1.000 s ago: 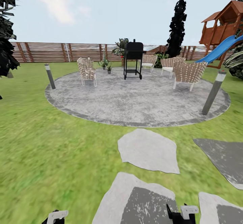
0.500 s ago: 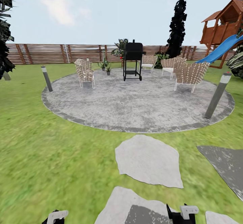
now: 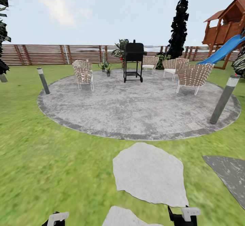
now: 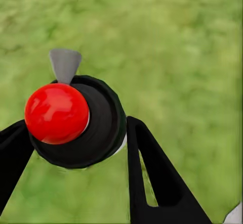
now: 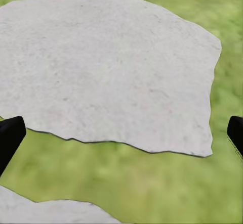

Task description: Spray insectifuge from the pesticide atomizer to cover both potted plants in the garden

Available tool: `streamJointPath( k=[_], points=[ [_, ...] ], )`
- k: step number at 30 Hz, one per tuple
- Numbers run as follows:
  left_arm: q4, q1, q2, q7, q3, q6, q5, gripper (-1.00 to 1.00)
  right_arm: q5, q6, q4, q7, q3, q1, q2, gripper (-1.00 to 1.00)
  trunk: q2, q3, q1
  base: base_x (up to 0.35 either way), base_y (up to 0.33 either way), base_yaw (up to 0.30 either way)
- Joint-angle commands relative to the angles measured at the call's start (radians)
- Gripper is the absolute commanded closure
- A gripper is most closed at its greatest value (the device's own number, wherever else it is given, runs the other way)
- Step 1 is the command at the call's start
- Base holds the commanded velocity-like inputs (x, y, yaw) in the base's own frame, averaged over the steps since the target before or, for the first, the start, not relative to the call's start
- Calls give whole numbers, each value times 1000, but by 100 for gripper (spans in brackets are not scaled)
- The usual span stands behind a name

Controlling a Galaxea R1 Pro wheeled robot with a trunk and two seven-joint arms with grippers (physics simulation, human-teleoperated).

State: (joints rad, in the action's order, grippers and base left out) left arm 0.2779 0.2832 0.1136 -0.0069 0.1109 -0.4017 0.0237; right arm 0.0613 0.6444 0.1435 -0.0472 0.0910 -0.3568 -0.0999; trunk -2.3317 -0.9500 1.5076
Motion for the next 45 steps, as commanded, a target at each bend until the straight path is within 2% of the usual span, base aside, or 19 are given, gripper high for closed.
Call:
streamJointPath(
  k=[1,45],
  points=[
    [-1,1,0,-1,1,-3,2,100,6,3,-1,-5,9,-1,0,-100,0,-1,0,338,-82,0],
    [-2,1,0,-1,2,-3,2,100,8,1,-1,-5,9,-1,-5,-100,0,-1,0,338,-76,0]
  ],
)
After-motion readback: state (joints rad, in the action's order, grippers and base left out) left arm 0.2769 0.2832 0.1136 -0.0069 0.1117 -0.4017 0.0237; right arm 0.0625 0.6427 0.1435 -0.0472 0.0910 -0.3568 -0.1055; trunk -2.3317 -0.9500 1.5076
